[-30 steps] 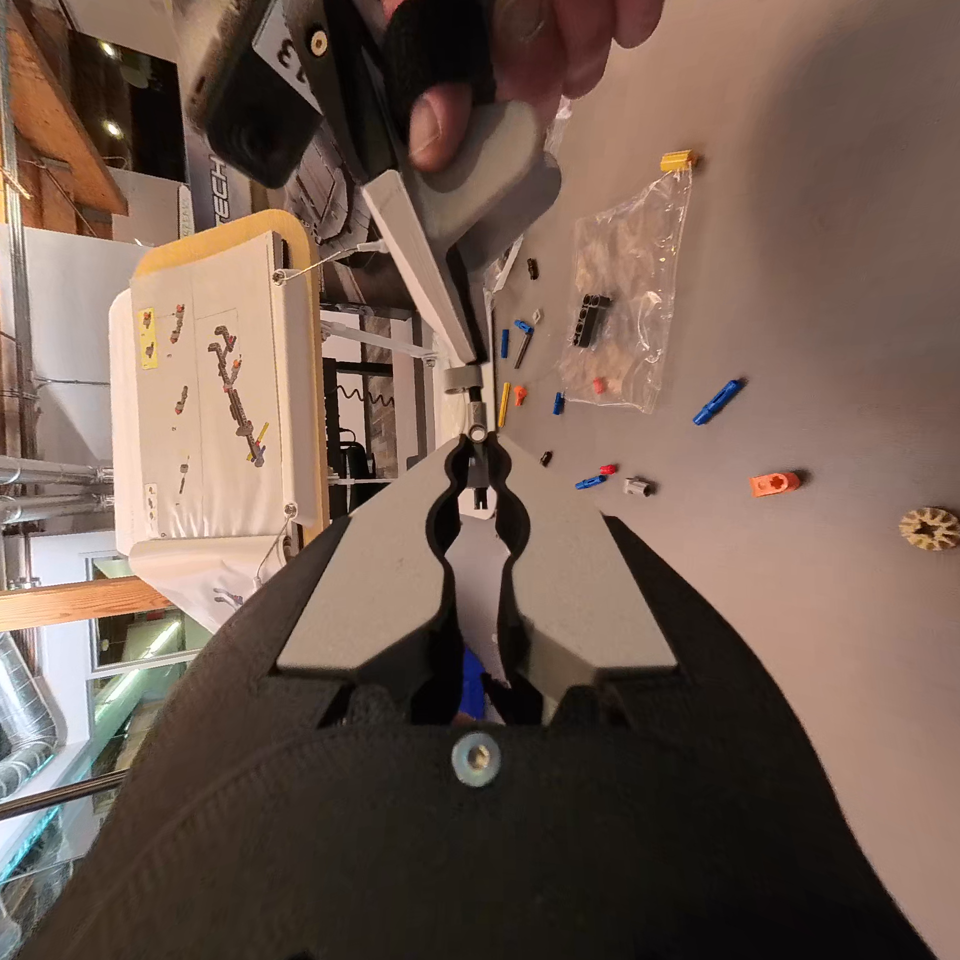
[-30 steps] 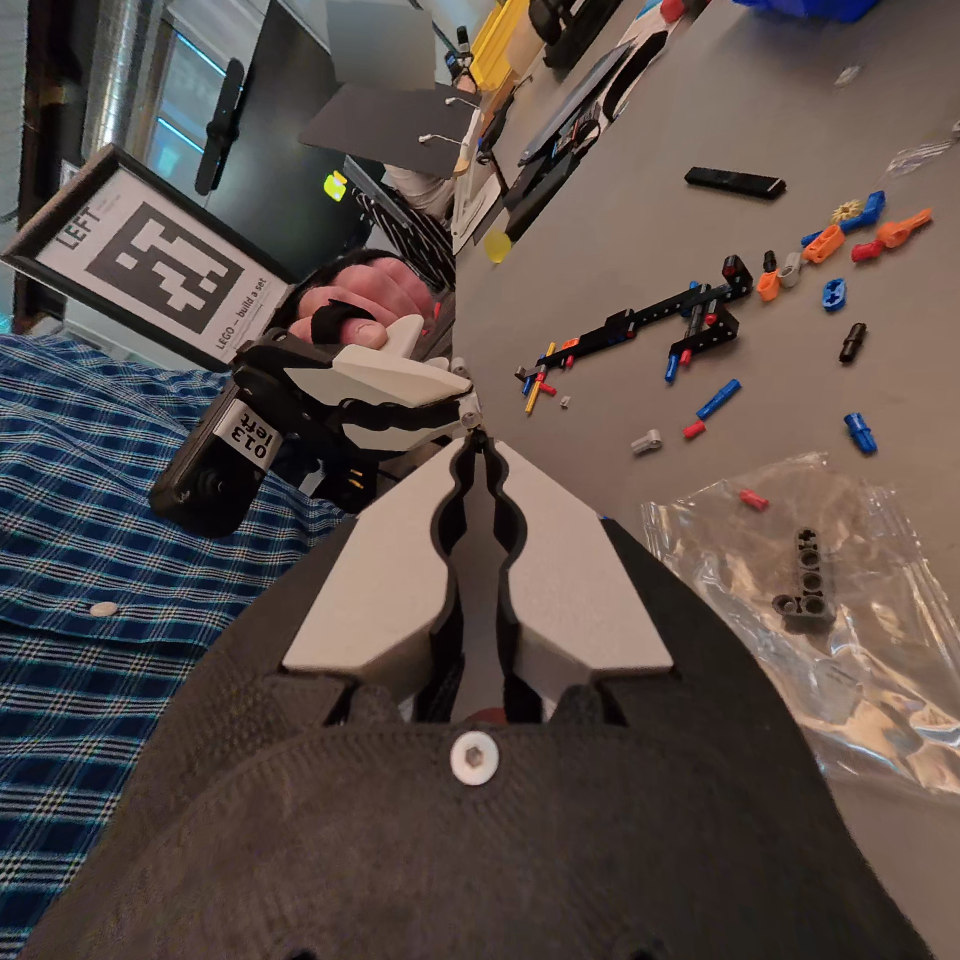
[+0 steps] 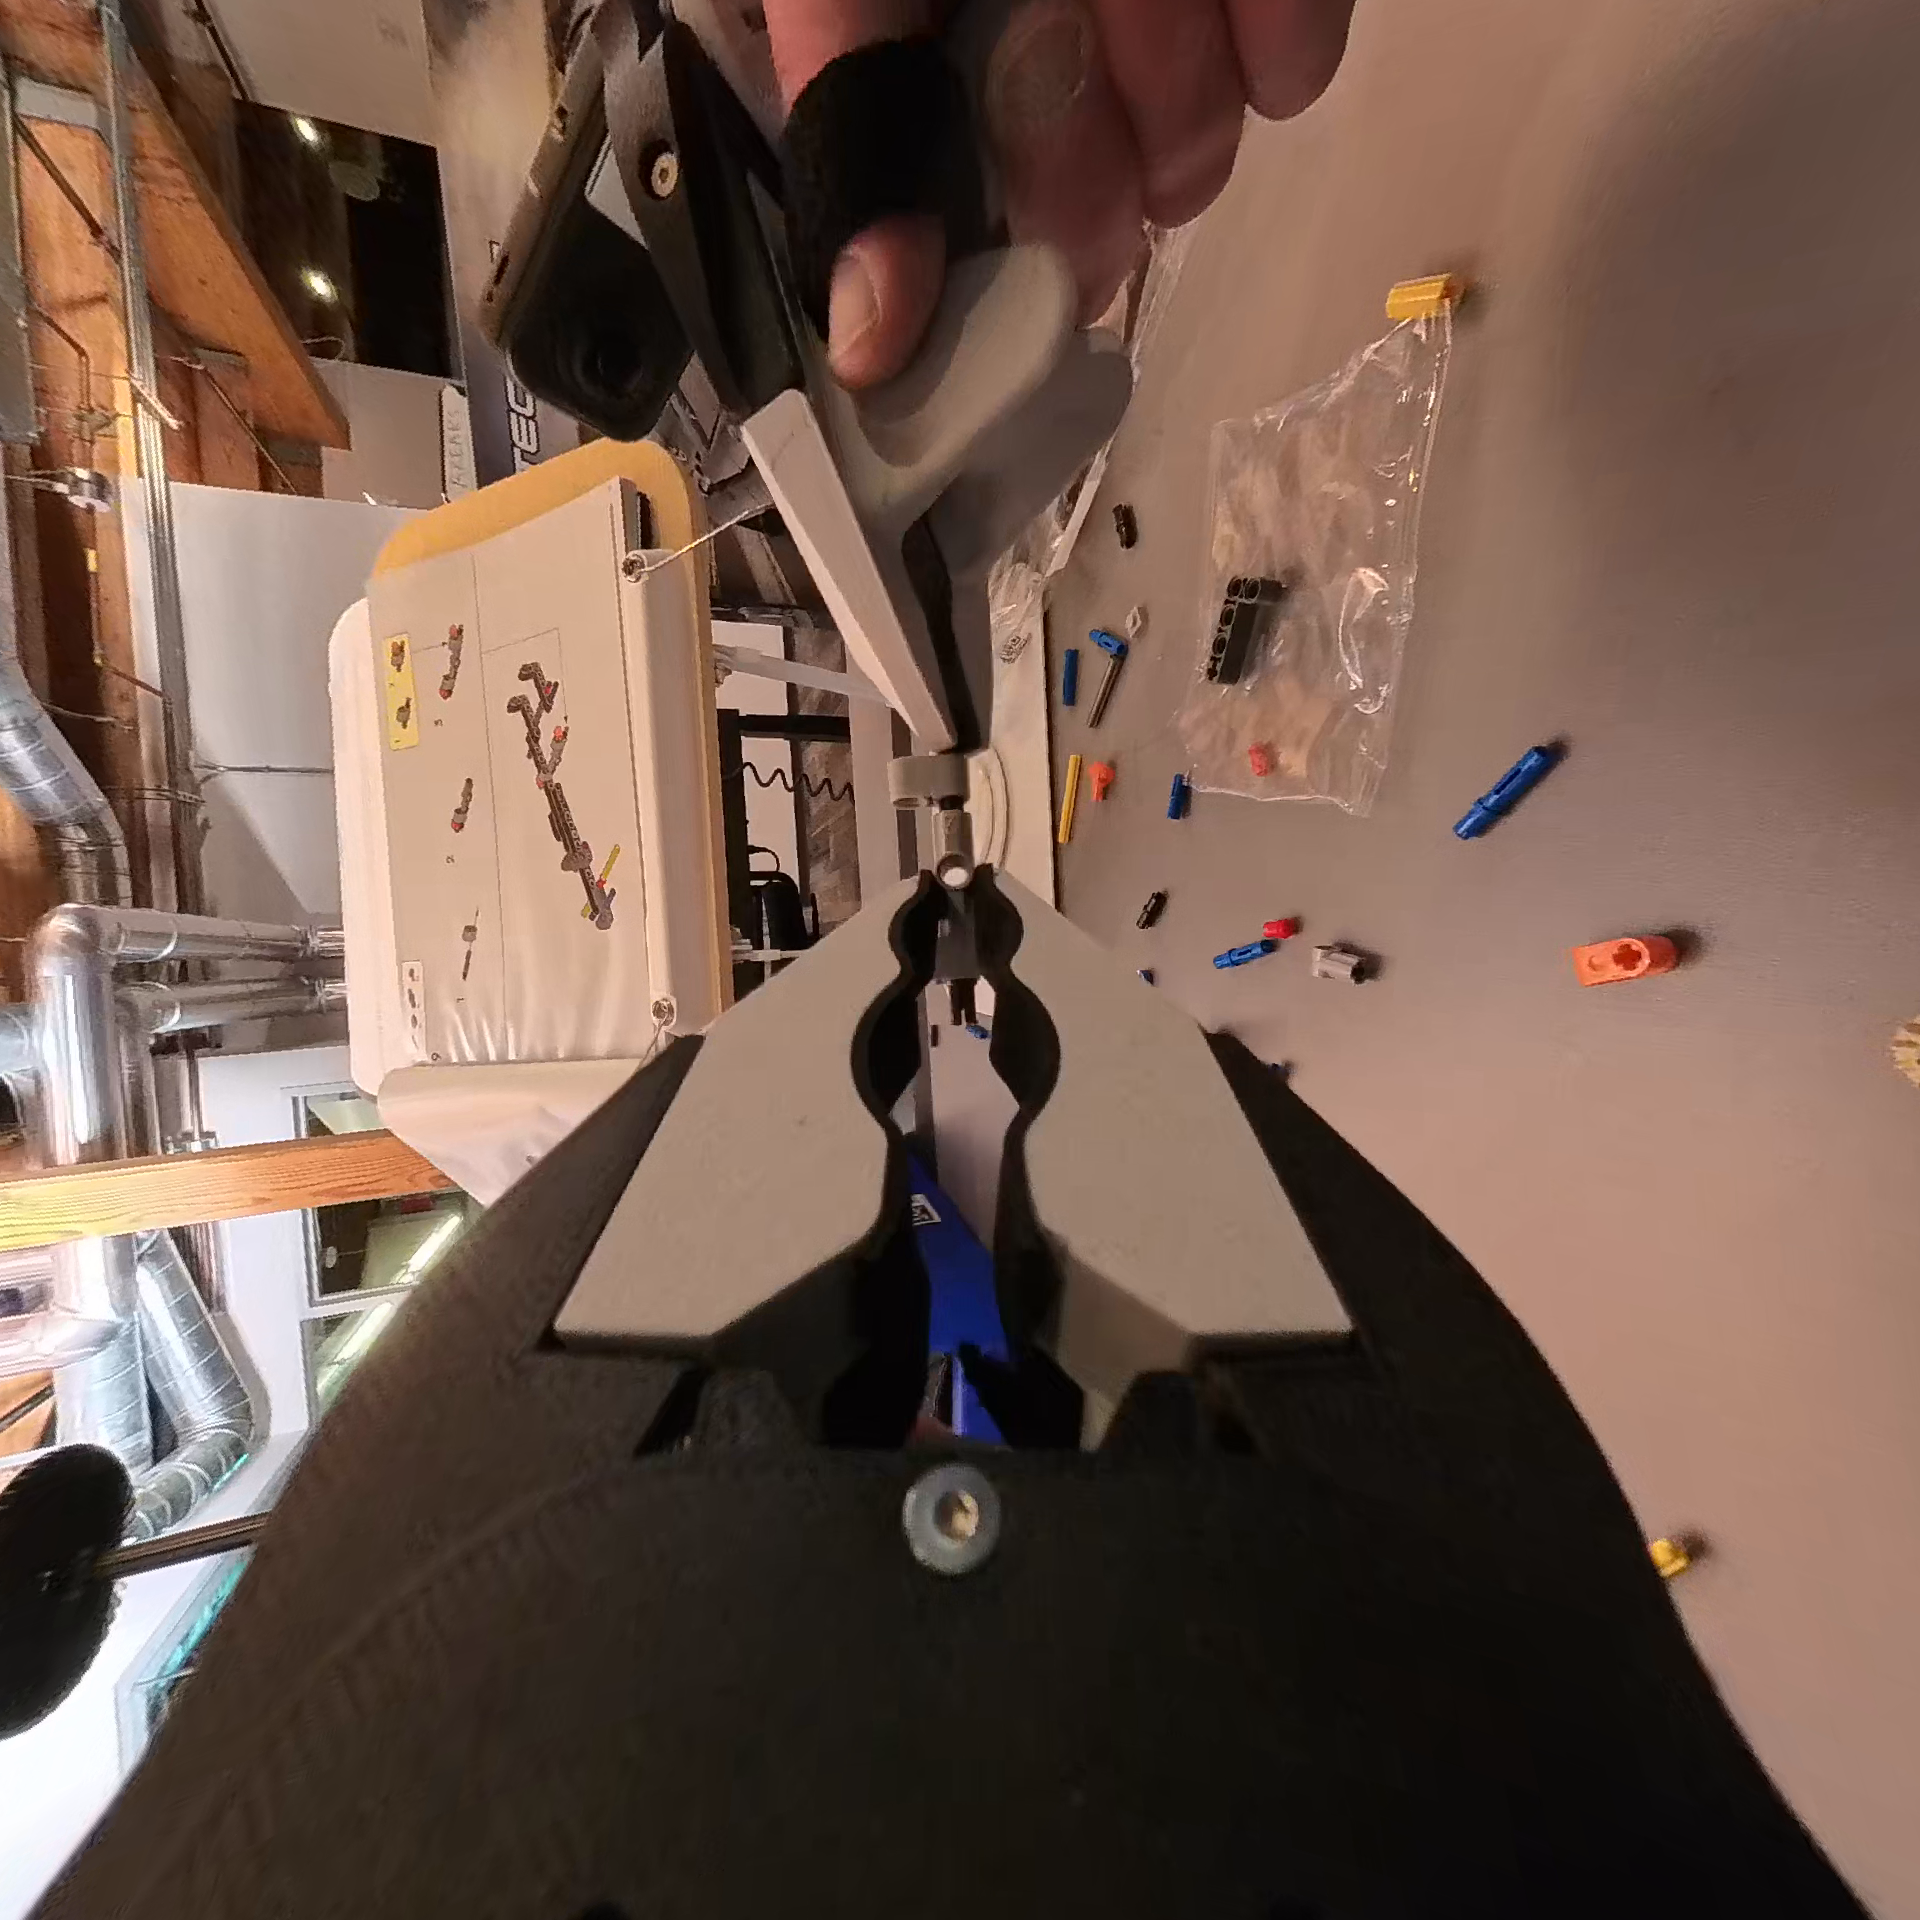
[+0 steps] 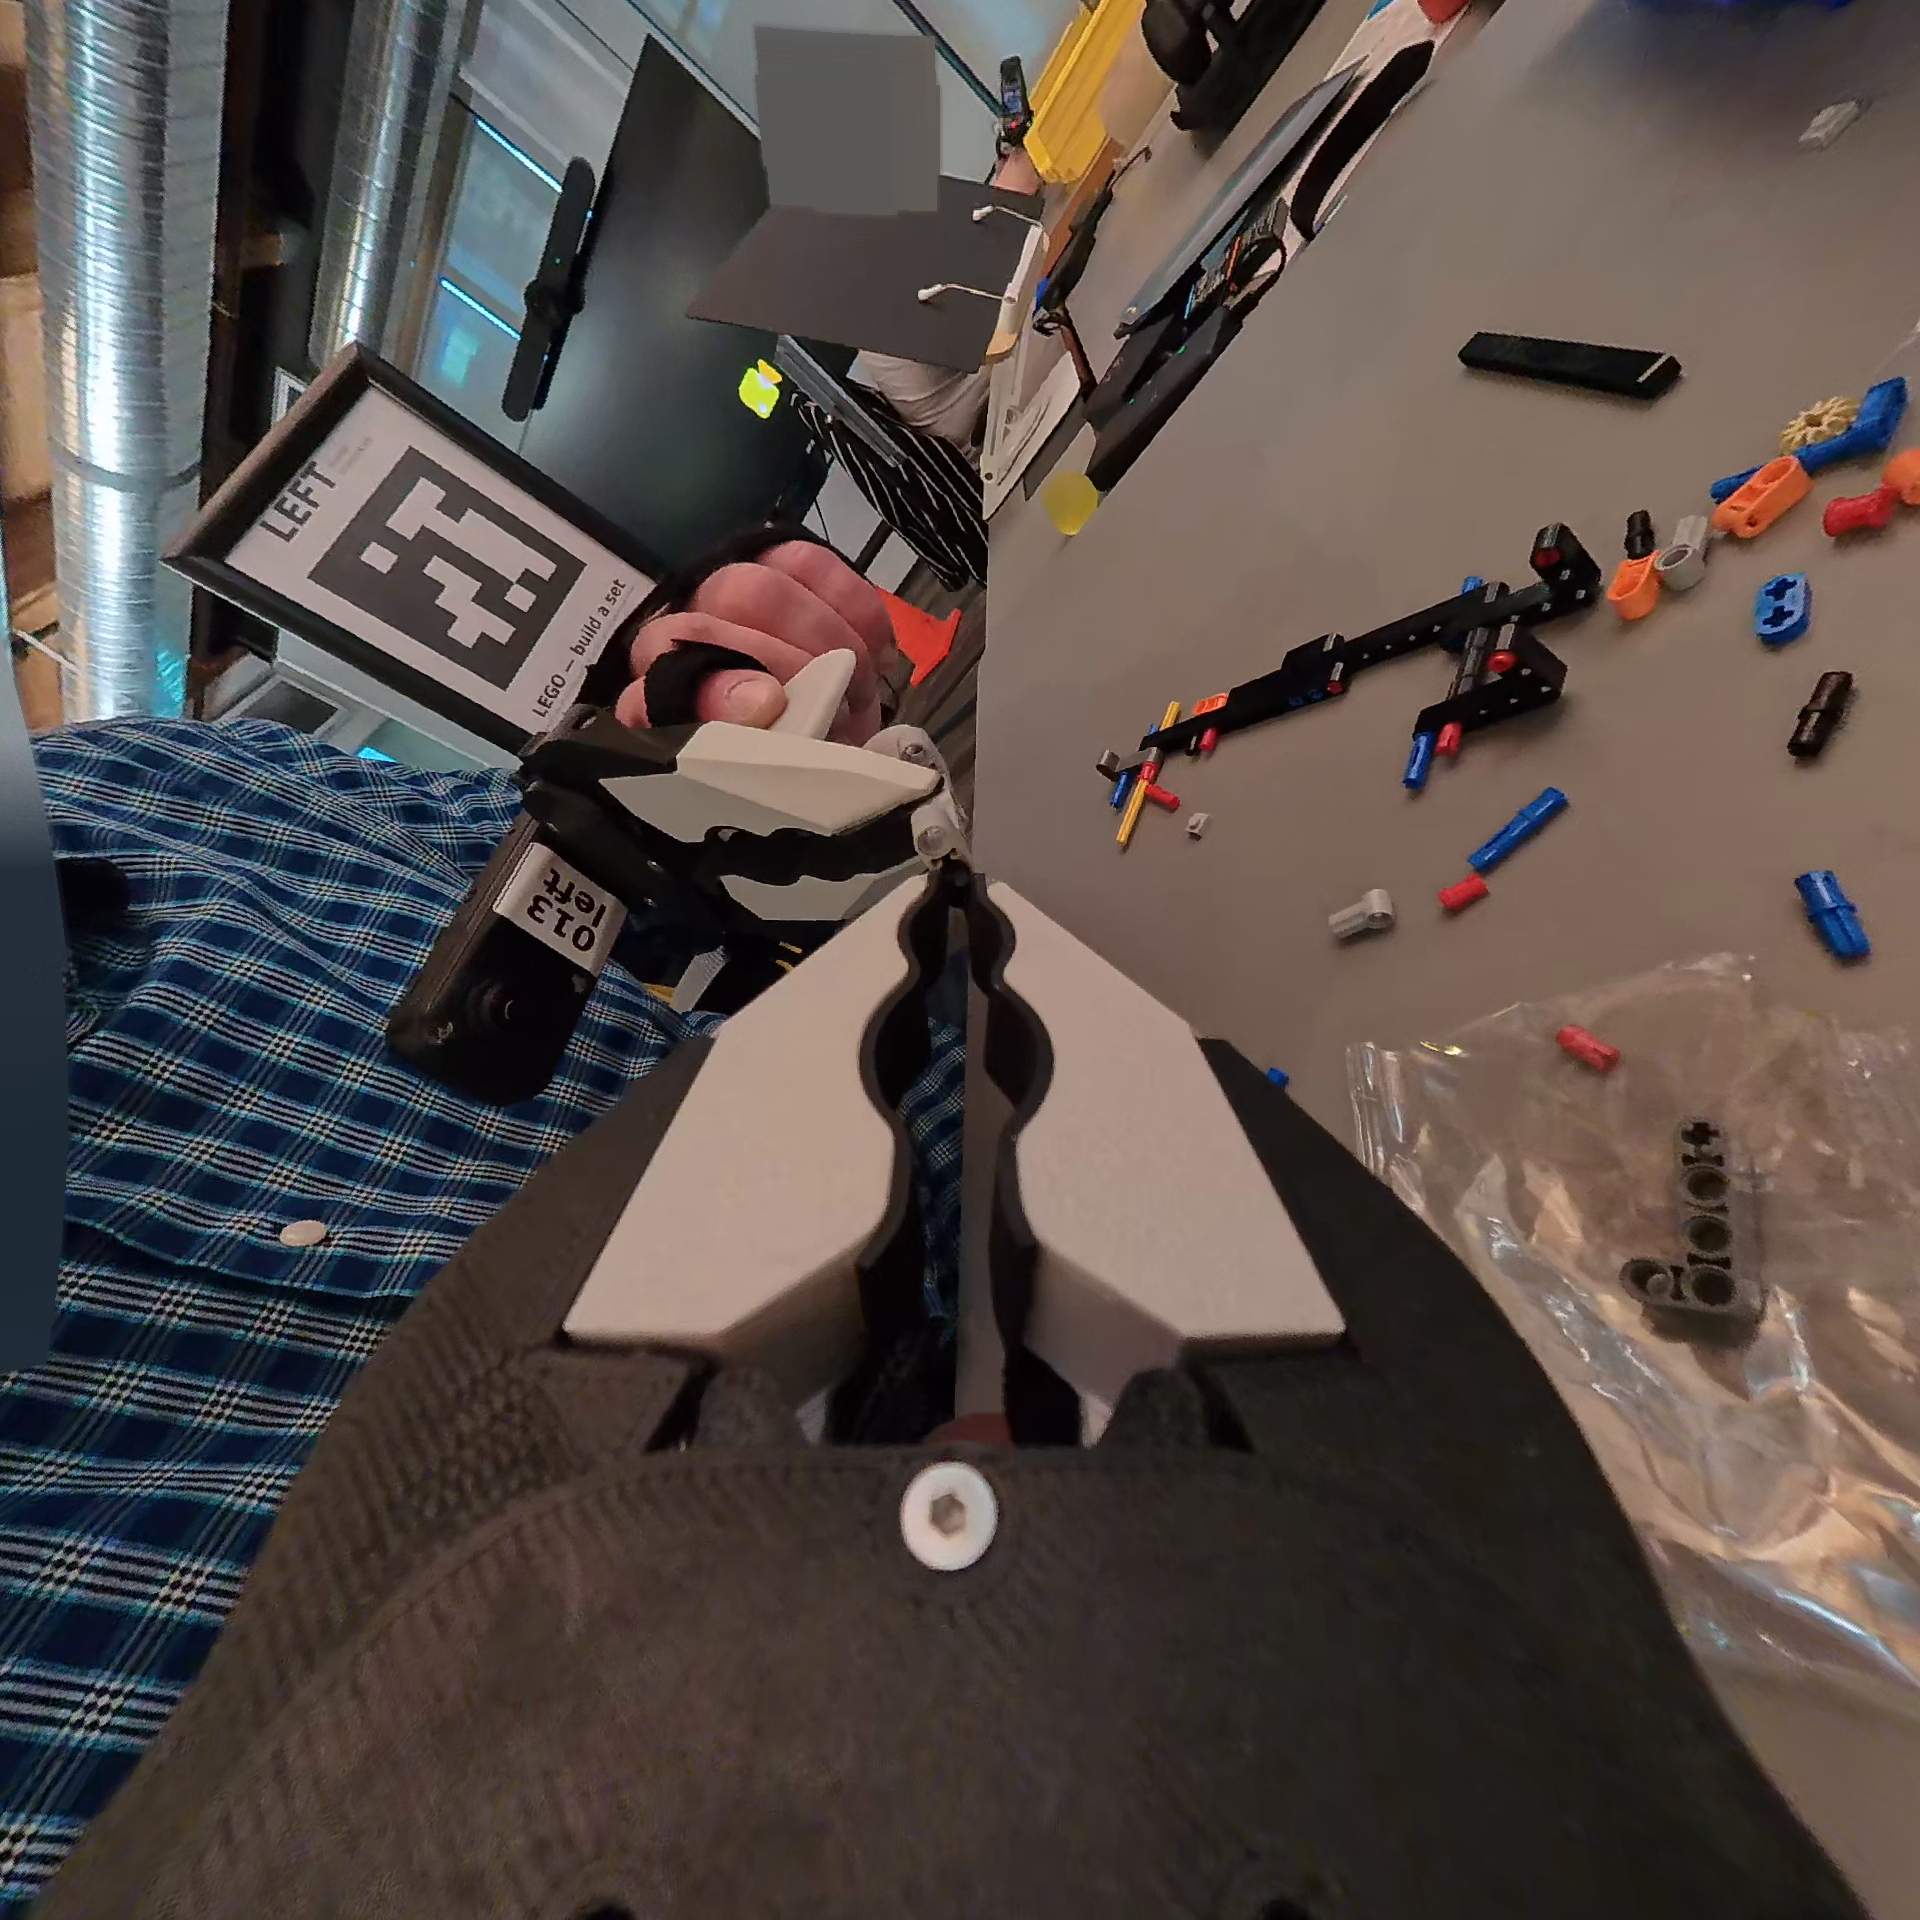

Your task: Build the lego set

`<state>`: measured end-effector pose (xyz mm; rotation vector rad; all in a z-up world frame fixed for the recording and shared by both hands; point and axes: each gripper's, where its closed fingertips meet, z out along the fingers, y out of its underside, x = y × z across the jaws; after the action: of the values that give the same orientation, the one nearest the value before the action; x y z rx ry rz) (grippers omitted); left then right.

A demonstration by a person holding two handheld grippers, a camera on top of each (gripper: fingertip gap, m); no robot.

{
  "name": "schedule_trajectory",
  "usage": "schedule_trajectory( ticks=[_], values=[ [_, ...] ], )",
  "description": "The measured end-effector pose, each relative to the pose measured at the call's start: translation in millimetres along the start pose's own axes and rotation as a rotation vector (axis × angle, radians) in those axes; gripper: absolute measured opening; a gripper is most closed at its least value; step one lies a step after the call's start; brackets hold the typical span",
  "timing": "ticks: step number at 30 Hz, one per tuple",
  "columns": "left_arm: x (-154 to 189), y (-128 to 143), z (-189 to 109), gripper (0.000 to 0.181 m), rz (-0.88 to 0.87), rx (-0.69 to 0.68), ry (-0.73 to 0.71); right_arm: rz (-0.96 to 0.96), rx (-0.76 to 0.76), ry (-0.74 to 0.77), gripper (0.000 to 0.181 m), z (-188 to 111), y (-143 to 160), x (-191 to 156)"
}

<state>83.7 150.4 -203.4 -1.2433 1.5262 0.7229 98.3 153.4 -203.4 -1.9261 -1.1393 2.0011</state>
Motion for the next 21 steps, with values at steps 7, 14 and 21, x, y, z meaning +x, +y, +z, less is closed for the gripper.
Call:
schedule_trajectory(
  ticks=[7,14,21],
  values=[
    [1.4,-1.1,-0.3,0.002,0.001,-0.003,0.005,-0.002,-0.006,0.002,0.002,1.5,-0.4,-0.1],
    [2.9,-1.6,-0.3,0.002,0.000,-0.009,0.013,-0.011,-0.019,0.009,0.002,3.5,0.5,0.0],
    [7.9,2.9,2.3,0.003,-0.020,-0.017,0.041,-0.028,-0.015,0.044,0.001,5.3,0.8,4.8]
  ],
)
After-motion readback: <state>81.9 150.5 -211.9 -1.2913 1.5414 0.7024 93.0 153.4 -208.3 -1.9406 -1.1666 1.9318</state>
